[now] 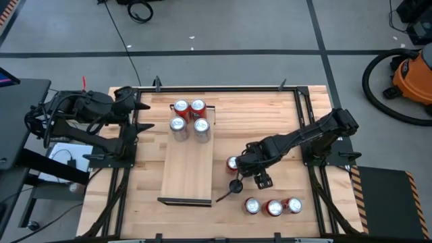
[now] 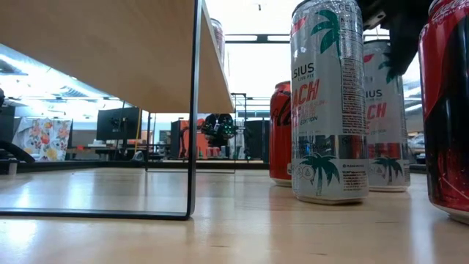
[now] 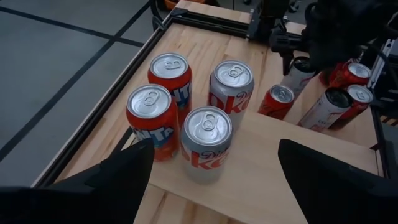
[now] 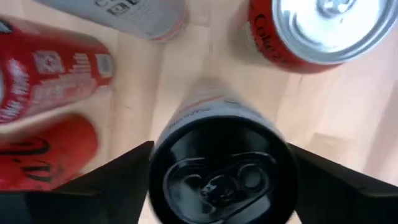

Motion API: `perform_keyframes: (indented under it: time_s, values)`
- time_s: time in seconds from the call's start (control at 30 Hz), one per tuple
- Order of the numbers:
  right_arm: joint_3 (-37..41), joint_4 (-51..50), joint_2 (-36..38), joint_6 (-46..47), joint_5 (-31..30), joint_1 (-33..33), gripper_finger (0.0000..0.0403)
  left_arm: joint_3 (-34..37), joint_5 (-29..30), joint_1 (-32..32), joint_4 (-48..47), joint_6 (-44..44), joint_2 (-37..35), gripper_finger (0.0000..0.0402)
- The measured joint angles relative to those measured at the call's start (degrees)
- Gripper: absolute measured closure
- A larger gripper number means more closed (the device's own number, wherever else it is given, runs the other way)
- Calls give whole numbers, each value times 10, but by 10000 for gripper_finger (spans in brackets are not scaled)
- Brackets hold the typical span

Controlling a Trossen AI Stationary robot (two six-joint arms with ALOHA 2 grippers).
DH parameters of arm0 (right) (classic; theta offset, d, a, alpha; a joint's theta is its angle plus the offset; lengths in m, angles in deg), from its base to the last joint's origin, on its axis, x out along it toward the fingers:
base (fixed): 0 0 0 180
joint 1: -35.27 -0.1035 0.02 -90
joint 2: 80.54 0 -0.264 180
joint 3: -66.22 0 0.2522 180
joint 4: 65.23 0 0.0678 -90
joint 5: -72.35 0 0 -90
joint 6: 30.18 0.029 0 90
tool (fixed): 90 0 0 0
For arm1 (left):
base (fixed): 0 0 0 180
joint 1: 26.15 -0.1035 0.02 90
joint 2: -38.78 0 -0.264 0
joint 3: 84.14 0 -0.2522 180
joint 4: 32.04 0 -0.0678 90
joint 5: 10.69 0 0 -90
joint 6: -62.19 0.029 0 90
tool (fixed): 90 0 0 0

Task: Pick and place cans onto a shelf
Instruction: Put the top white-pink soda can on the shelf

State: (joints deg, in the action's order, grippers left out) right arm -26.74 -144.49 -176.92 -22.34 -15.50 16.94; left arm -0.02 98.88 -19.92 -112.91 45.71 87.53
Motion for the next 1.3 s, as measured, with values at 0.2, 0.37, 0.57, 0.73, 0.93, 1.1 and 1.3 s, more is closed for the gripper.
perform_keyframes:
  time_s: [0.2, 0.37, 0.57, 0.73, 0.93, 1.1, 1.3]
  values:
    - [-6, -9, 0, 77, 23, 10, 18, 0, -1, 0, 0, -8, 0, 47]
    - [-17, -18, 0, 142, 20, 9, 10, 0, -1, 0, 0, -9, 0, 47]
    - [-17, 18, 0, 143, 1, 0, 24, 0, -1, 0, 0, -8, 0, 47]
    - [-9, 17, -1, 148, -11, 3, 74, 0, -1, 0, 0, -7, 0, 47]
    - [-15, -3, -1, 152, 24, 22, 137, 0, -1, 0, 0, -4, 0, 47]
    - [-81, -48, -1, 150, 18, 47, 137, 0, -1, 0, 0, -3, 0, 47]
    - [-195, -140, -1, 141, -20, 84, 116, 0, -3, 0, -1, -3, 0, 47]
